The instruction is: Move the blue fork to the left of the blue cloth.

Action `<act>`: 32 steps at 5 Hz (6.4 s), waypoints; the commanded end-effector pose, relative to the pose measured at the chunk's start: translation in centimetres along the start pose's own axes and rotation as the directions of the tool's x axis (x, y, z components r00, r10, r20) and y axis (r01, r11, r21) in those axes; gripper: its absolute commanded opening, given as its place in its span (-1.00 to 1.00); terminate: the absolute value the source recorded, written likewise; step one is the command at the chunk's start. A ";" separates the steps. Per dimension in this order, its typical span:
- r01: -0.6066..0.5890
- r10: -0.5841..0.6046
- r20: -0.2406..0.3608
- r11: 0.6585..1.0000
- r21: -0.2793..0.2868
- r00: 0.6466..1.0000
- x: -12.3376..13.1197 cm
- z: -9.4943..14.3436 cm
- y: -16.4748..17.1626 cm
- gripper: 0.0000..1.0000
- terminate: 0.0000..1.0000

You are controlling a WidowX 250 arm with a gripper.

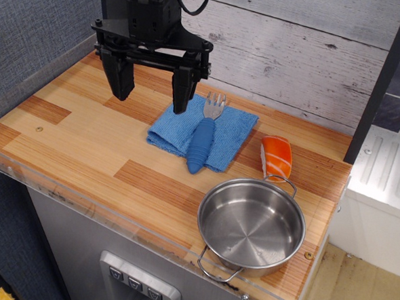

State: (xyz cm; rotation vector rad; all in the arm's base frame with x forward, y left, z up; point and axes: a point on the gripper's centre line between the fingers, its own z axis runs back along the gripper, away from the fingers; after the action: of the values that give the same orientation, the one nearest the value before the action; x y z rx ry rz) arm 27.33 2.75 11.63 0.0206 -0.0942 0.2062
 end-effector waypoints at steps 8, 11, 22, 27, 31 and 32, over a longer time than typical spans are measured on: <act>0.017 -0.016 -0.044 0.999 0.032 0.999 1.7 -9.7 -2.5 1.00 -1.00; 0.050 -0.048 -0.051 0.998 0.045 0.998 1.9 -10.1 -3.4 -1.00 -1.00; 0.160 -0.174 -0.129 0.980 -0.115 0.976 -3.3 -5.3 11.2 -1.00 -1.00; 0.084 -0.086 -0.098 0.996 -0.022 0.991 -3.0 -9.8 11.4 1.00 -1.00; 0.089 -0.088 0.202 0.996 0.007 0.975 -0.6 4.6 2.5 1.00 -1.00; 0.139 -0.132 0.160 0.990 -0.034 0.978 0.3 4.4 0.2 1.00 -1.00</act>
State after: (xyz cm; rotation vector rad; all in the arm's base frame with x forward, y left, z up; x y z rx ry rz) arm 27.57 3.29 14.81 0.0011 -0.2171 0.0819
